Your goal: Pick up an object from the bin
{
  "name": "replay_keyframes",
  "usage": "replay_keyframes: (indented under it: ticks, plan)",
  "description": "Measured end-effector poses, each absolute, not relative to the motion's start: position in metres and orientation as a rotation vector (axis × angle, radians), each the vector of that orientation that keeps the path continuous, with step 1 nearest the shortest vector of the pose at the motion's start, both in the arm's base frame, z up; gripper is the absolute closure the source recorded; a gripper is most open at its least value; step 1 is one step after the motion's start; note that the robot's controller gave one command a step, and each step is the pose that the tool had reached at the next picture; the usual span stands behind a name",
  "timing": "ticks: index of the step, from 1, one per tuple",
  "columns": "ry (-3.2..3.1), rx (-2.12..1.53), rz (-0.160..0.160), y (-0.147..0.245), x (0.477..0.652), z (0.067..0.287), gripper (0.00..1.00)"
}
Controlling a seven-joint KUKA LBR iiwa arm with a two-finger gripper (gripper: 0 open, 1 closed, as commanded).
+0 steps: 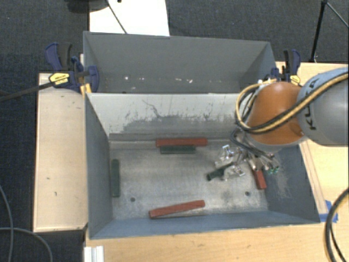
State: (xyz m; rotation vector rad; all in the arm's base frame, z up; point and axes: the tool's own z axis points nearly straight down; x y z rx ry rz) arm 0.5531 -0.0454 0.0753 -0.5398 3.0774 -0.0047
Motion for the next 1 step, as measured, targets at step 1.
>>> replay_keyframes:
  ticks: [1]
  plan:
    - [3.077, -0.542, -0.005, -0.0454, 0.5531, 0.0753, 1.0]
